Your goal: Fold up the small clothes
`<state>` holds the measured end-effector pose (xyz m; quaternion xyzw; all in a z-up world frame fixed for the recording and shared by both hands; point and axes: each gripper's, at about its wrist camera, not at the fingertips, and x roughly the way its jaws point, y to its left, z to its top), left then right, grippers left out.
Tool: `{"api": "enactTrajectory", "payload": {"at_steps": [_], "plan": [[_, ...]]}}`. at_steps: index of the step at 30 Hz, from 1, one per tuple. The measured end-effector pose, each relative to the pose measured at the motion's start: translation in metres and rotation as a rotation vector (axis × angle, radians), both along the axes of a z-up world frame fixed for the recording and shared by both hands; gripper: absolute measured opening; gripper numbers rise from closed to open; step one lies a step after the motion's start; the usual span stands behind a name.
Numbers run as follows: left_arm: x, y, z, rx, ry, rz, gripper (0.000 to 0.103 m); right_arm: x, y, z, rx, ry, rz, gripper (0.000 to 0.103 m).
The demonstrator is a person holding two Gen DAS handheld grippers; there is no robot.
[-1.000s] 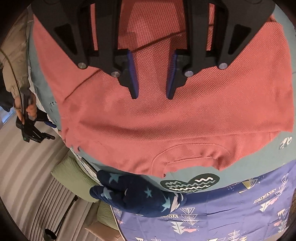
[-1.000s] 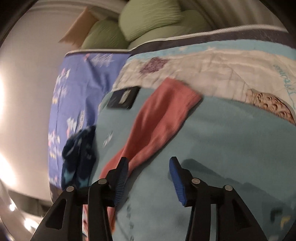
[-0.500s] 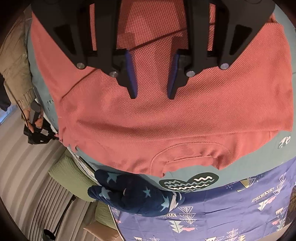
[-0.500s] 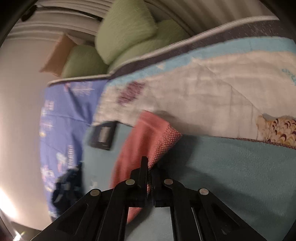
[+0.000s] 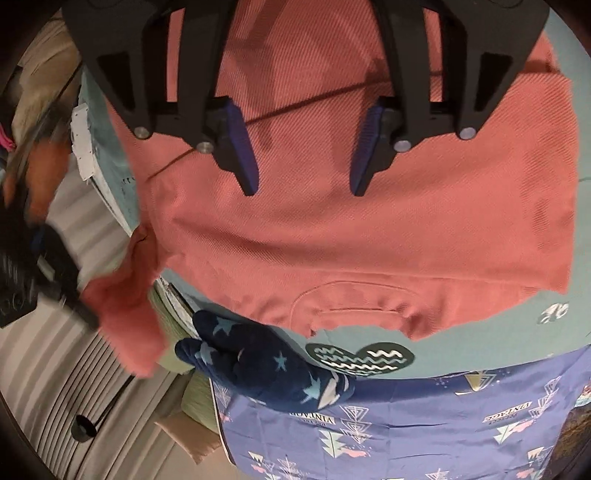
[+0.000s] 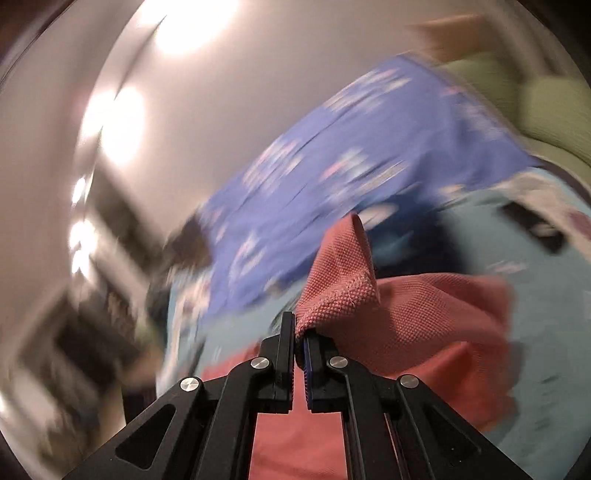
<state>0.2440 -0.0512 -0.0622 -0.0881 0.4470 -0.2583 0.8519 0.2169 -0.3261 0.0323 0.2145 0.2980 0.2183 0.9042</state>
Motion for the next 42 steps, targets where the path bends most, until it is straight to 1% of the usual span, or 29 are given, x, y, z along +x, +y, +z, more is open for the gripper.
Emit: {"api": "enactTrajectory", "payload": {"at_steps": [3, 5, 7, 9, 11, 13, 15, 18, 20, 21, 22, 23, 24, 27, 28, 30, 31, 32, 33, 35, 36, 38, 40, 42], "plan": [[-0.002, 0.013, 0.003, -0.067, 0.024, 0.001, 0.057, -0.001, 0.064, -0.035, -0.135, 0.082, 0.101, 0.004], [-0.001, 0.017, 0.003, -0.128, 0.06, -0.023, 0.059, -0.001, 0.088, -0.058, -0.195, 0.138, 0.149, 0.004], [0.002, 0.017, 0.0, -0.187, 0.115, -0.052, 0.06, -0.004, 0.094, -0.072, -0.225, 0.167, 0.162, 0.004], [0.008, 0.012, -0.003, -0.233, 0.16, -0.066, 0.06, -0.009, 0.097, -0.076, -0.24, 0.17, 0.168, 0.005], [0.015, 0.004, -0.007, -0.256, 0.201, -0.079, 0.06, -0.013, 0.094, -0.075, -0.238, 0.16, 0.167, 0.005], [0.023, -0.003, -0.014, -0.284, 0.26, -0.071, 0.06, -0.015, 0.089, -0.073, -0.238, 0.152, 0.168, 0.005], [0.029, -0.008, -0.02, -0.332, 0.314, -0.06, 0.06, -0.016, 0.091, -0.072, -0.243, 0.15, 0.166, 0.005], [0.034, -0.012, -0.022, -0.394, 0.352, -0.038, 0.06, -0.017, 0.094, -0.073, -0.253, 0.149, 0.172, 0.005], [0.037, -0.015, -0.021, -0.392, 0.354, -0.03, 0.06, -0.017, 0.095, -0.072, -0.255, 0.146, 0.173, 0.005], [0.037, -0.018, -0.02, -0.375, 0.35, -0.032, 0.053, -0.016, 0.096, -0.072, -0.257, 0.14, 0.175, 0.005], [0.038, -0.024, -0.017, -0.348, 0.338, -0.045, 0.03, -0.017, 0.097, -0.071, -0.259, 0.136, 0.178, 0.005], [0.039, -0.027, -0.017, -0.333, 0.331, -0.06, 0.016, -0.018, 0.098, -0.07, -0.261, 0.131, 0.184, 0.005], [0.039, -0.031, -0.015, -0.31, 0.321, -0.068, 0.008, -0.019, 0.098, -0.069, -0.266, 0.125, 0.185, 0.006], [0.034, -0.035, 0.0, -0.237, 0.234, -0.06, 0.007, -0.023, 0.098, -0.066, -0.275, 0.106, 0.175, 0.006], [0.03, -0.035, 0.009, -0.22, 0.192, -0.055, 0.007, -0.025, 0.095, -0.063, -0.274, 0.099, 0.169, 0.007], [0.029, -0.029, 0.023, -0.217, 0.137, -0.047, 0.007, -0.029, 0.087, -0.054, -0.274, 0.077, 0.151, 0.012], [0.027, -0.023, 0.034, -0.218, 0.098, -0.035, 0.007, -0.032, 0.081, -0.049, -0.273, 0.065, 0.135, 0.017], [0.026, -0.013, 0.048, -0.222, 0.049, -0.017, 0.007, -0.036, 0.073, -0.044, -0.273, 0.049, 0.111, 0.024], [0.025, -0.005, 0.057, -0.228, 0.021, -0.007, 0.007, -0.041, 0.062, -0.038, -0.275, 0.032, 0.076, 0.027], [0.022, 0.016, 0.079, -0.238, -0.045, 0.019, 0.007, -0.044, 0.039, -0.031, -0.291, 0.021, -0.011, 0.044], [0.022, 0.024, 0.088, -0.238, -0.072, 0.033, 0.007, -0.043, 0.025, -0.031, -0.309, 0.033, -0.076, 0.047], [0.022, 0.04, 0.104, -0.237, -0.11, 0.055, 0.007, -0.039, 0.004, -0.036, -0.36, 0.084, -0.188, 0.048], [0.02, 0.052, 0.111, -0.228, -0.134, 0.078, 0.007, -0.032, -0.009, -0.045, -0.392, 0.144, -0.239, 0.048], [0.018, 0.06, 0.115, -0.221, -0.147, 0.09, 0.007, -0.028, -0.014, -0.054, -0.383, 0.182, -0.242, 0.048]]}}
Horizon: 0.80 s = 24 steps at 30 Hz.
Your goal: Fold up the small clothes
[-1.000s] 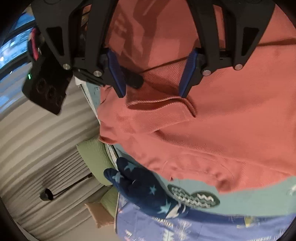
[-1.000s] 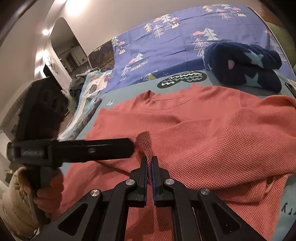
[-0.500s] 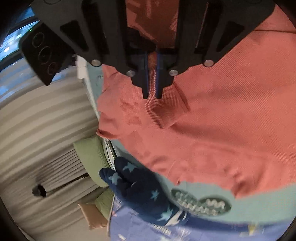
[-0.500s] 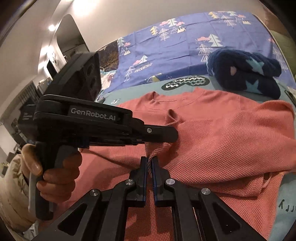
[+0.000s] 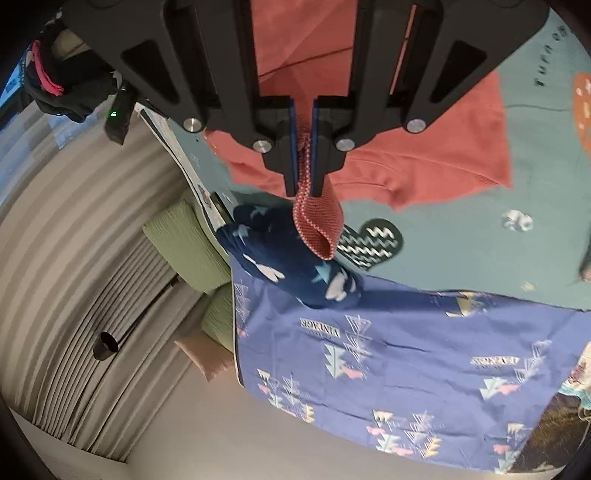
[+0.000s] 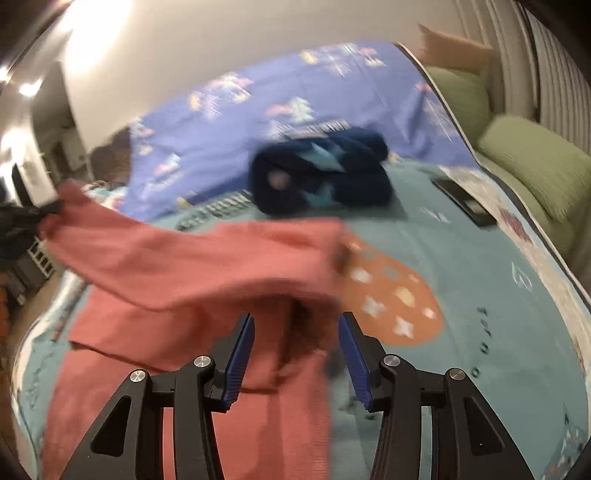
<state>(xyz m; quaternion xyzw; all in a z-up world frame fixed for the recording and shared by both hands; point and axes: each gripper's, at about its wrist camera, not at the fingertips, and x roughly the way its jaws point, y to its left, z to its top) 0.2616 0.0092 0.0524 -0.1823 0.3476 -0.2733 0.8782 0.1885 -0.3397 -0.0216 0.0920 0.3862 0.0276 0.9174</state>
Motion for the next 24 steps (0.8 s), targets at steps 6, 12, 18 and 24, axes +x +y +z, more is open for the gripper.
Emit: {"api": "enactTrajectory", "payload": {"at_steps": [6, 12, 18, 24], "plan": [[0.0, 0.012, 0.0, 0.019, -0.002, 0.021, 0.007, 0.014, 0.004, -0.015, 0.01, 0.041, -0.01, 0.048], [-0.004, 0.022, -0.006, 0.026, -0.005, 0.043, 0.007, 0.007, -0.026, -0.016, 0.041, 0.052, -0.214, 0.033], [-0.017, 0.043, -0.053, 0.053, 0.081, 0.052, 0.007, -0.014, -0.04, -0.026, 0.165, 0.075, -0.189, 0.032], [-0.022, 0.064, -0.112, 0.063, 0.224, 0.082, 0.007, -0.021, -0.045, -0.009, 0.196, 0.092, -0.025, 0.033]]}}
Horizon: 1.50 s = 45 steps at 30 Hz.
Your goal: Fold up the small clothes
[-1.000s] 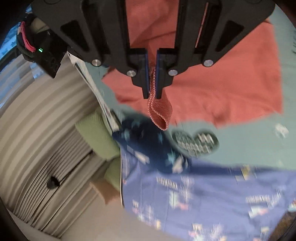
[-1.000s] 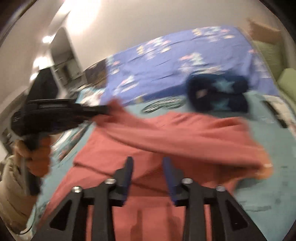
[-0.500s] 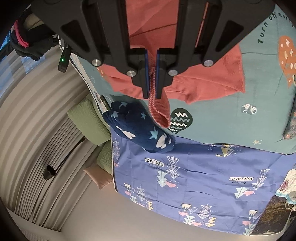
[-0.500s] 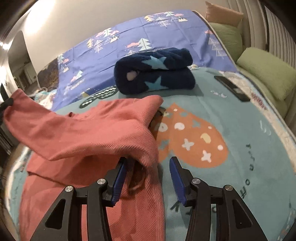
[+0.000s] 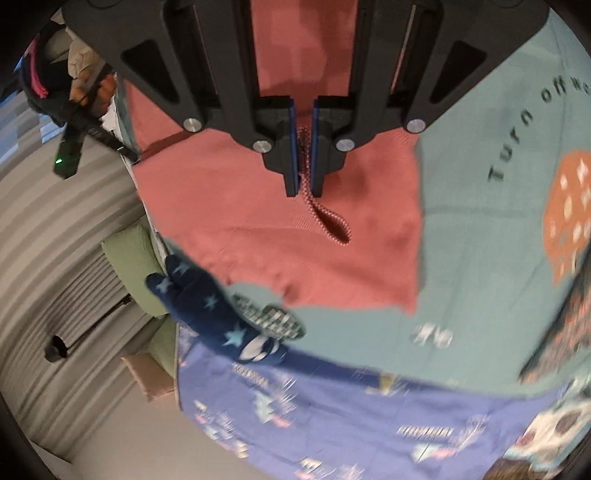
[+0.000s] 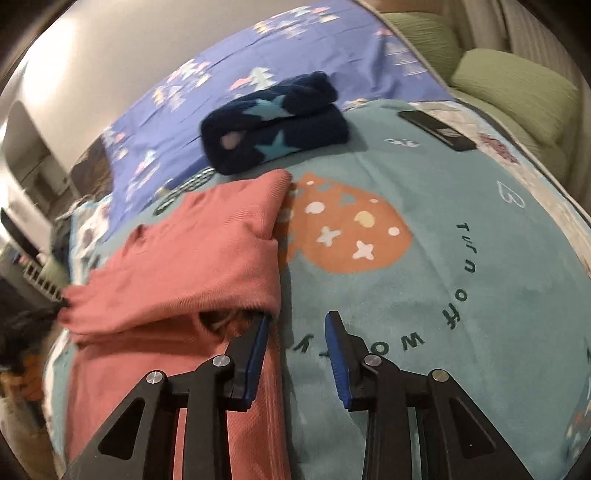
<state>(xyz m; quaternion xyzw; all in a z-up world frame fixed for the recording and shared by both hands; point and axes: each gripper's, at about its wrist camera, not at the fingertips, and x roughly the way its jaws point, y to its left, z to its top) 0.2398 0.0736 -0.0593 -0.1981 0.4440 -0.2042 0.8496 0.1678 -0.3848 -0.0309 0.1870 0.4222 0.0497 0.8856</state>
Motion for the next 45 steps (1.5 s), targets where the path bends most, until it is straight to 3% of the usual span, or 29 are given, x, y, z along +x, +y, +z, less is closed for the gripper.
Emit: {"api": "enactTrajectory", "payload": {"at_steps": [3, 5, 12, 13, 14, 15, 16, 19, 20, 22, 24, 26, 30, 33, 35, 37, 39, 40, 41, 45], "plan": [[-0.001, -0.001, -0.008, -0.006, 0.017, -0.001, 0.007, 0.013, -0.016, 0.02, 0.134, -0.059, 0.049, 0.045], [0.0, -0.004, -0.007, -0.005, 0.012, -0.005, 0.007, 0.034, -0.027, 0.028, 0.199, -0.082, 0.019, 0.053], [0.003, -0.008, -0.009, 0.013, 0.013, -0.007, 0.007, 0.137, -0.012, -0.013, 0.175, 0.13, 0.024, 0.054], [0.003, -0.007, -0.01, 0.013, 0.016, -0.006, 0.007, 0.146, -0.011, -0.019, 0.2, 0.136, 0.023, 0.052], [0.005, -0.007, -0.011, 0.012, 0.02, -0.004, 0.007, 0.153, -0.01, -0.024, 0.223, 0.127, 0.021, 0.022], [0.006, -0.007, -0.012, 0.012, 0.025, -0.003, 0.007, 0.16, -0.008, -0.025, 0.236, 0.124, 0.024, 0.004], [0.007, -0.008, -0.012, 0.012, 0.025, -0.003, 0.007, 0.164, -0.007, -0.021, 0.244, 0.113, 0.017, 0.004], [0.007, -0.009, -0.006, 0.015, -0.019, -0.004, 0.007, 0.16, -0.002, 0.022, 0.224, -0.099, 0.02, 0.003], [0.006, -0.01, -0.002, 0.018, -0.044, -0.005, 0.007, 0.161, -0.002, 0.03, 0.199, -0.133, 0.018, 0.003], [0.006, -0.011, 0.002, 0.032, -0.082, -0.008, 0.007, 0.168, -0.003, 0.036, 0.107, -0.128, -0.012, 0.003], [0.008, -0.012, 0.0, 0.047, -0.087, -0.005, 0.007, 0.179, -0.009, 0.023, 0.062, -0.035, -0.034, 0.004], [0.008, -0.009, -0.003, 0.048, -0.083, 0.003, 0.007, 0.173, -0.019, 0.012, 0.07, 0.014, -0.063, 0.007], [0.006, -0.001, -0.01, 0.027, -0.065, 0.007, 0.007, 0.139, -0.028, 0.01, 0.141, 0.01, -0.017, 0.01], [0.008, 0.003, -0.012, -0.002, -0.031, 0.009, 0.009, 0.109, -0.022, 0.006, 0.155, 0.042, 0.049, 0.031], [0.009, 0.002, -0.014, -0.009, -0.02, 0.014, 0.017, 0.089, -0.013, 0.0, 0.149, 0.07, 0.089, 0.051], [0.014, 0.0, -0.019, 0.001, 0.002, 0.031, 0.033, 0.075, -0.006, -0.008, 0.147, 0.087, 0.119, 0.053], [0.021, -0.003, -0.025, 0.003, 0.035, 0.044, 0.034, 0.067, 0.002, -0.018, 0.146, 0.102, 0.132, 0.052], [0.024, -0.005, -0.026, -0.002, 0.044, 0.045, 0.019, 0.063, 0.005, -0.018, 0.122, 0.087, 0.121, 0.036], [0.025, -0.006, -0.023, -0.006, 0.042, 0.051, 0.003, 0.063, 0.006, -0.017, 0.107, 0.075, 0.111, 0.004], [0.01, -0.001, 0.01, -0.031, -0.09, 0.063, 0.004, 0.053, 0.001, 0.005, 0.105, -0.001, 0.071, 0.004]]}}
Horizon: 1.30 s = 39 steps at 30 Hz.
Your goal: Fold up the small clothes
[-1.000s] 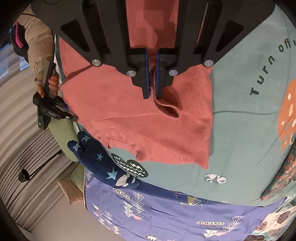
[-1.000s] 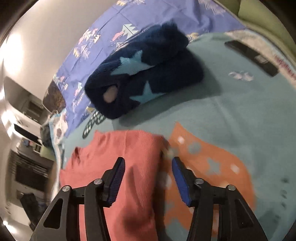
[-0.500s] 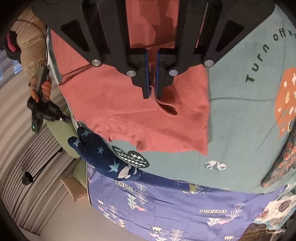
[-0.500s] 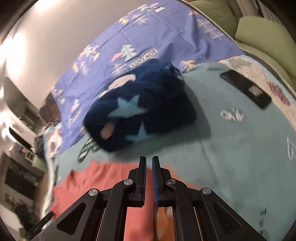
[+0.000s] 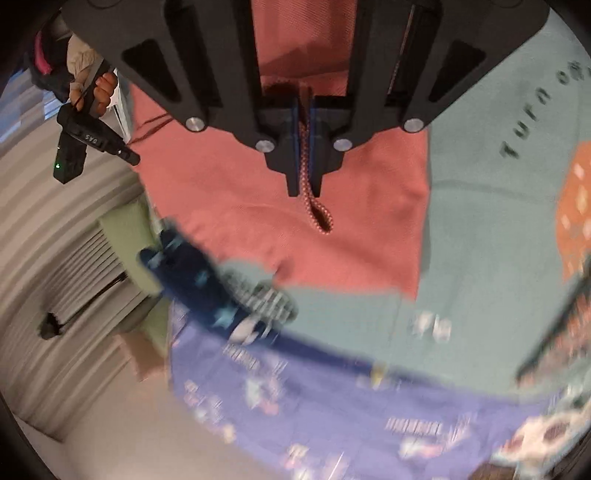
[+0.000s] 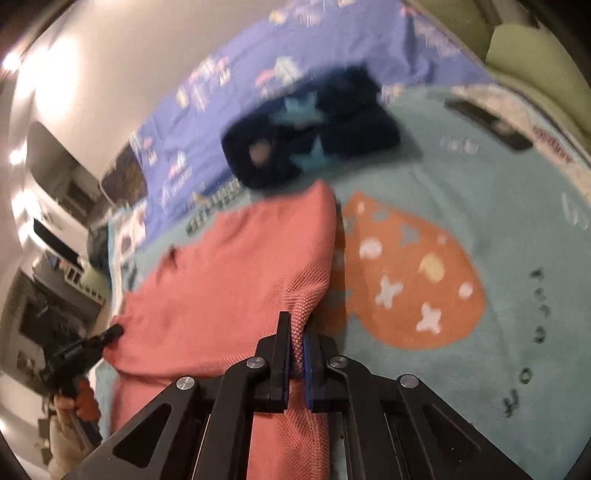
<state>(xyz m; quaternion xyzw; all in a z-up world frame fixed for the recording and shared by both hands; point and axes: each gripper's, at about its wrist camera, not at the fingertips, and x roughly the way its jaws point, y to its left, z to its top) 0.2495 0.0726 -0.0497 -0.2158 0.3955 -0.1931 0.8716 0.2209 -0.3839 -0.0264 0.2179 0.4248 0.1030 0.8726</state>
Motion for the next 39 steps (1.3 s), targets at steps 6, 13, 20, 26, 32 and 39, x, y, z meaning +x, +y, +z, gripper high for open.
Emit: {"api": "enactTrajectory", "payload": {"at_steps": [6, 13, 20, 26, 32, 39], "plan": [[-0.005, 0.006, 0.009, 0.146, -0.056, 0.047, 0.005, -0.002, -0.026, -0.016, -0.191, 0.106, -0.198, 0.011], [-0.005, 0.021, -0.018, 0.121, 0.052, 0.083, 0.043, -0.032, -0.01, -0.006, -0.123, 0.047, -0.061, 0.024], [-0.008, 0.023, -0.028, 0.154, 0.099, 0.102, 0.059, -0.027, 0.044, -0.007, -0.256, 0.049, 0.066, 0.039], [-0.024, 0.022, -0.036, 0.25, 0.085, 0.087, 0.059, -0.028, -0.001, -0.027, -0.051, 0.111, -0.139, 0.024], [-0.039, 0.032, -0.031, 0.22, 0.091, 0.089, 0.06, -0.049, 0.0, -0.01, -0.123, 0.083, -0.123, 0.027], [-0.073, 0.03, -0.028, 0.174, 0.098, 0.036, 0.062, -0.082, 0.0, 0.011, -0.105, 0.052, -0.085, 0.028]]}}
